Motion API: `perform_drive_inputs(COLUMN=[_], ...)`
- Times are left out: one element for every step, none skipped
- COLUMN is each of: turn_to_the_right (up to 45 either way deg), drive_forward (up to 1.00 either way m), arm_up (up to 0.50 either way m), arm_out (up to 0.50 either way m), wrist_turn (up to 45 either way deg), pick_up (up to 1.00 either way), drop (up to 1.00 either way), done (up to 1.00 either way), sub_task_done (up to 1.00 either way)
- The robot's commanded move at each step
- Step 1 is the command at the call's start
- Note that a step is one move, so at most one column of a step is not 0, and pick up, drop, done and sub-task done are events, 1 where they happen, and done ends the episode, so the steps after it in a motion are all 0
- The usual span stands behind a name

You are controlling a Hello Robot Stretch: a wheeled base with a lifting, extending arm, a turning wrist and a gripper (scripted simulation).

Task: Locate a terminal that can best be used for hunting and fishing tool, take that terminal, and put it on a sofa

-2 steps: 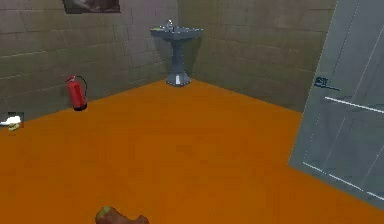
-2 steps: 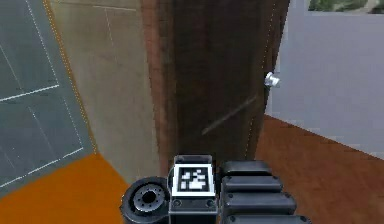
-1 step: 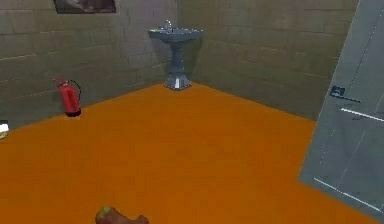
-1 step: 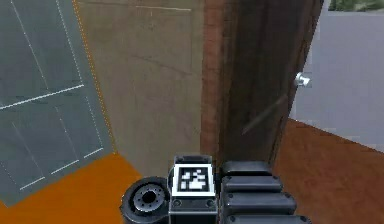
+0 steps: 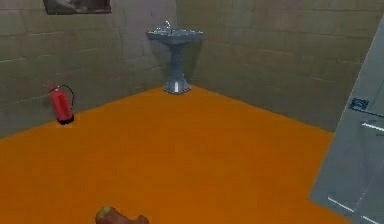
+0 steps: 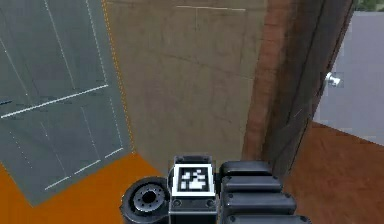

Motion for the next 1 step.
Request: perform_drive_inputs(turn_to_the_right=[12.0], drive_forward=[0.00], arm_up=[0.00], arm_out=[0.00], wrist_turn=[0.0], pick_up=[0.00], drop=[0.00], done=[0.00], sub_task_done=[0.00])
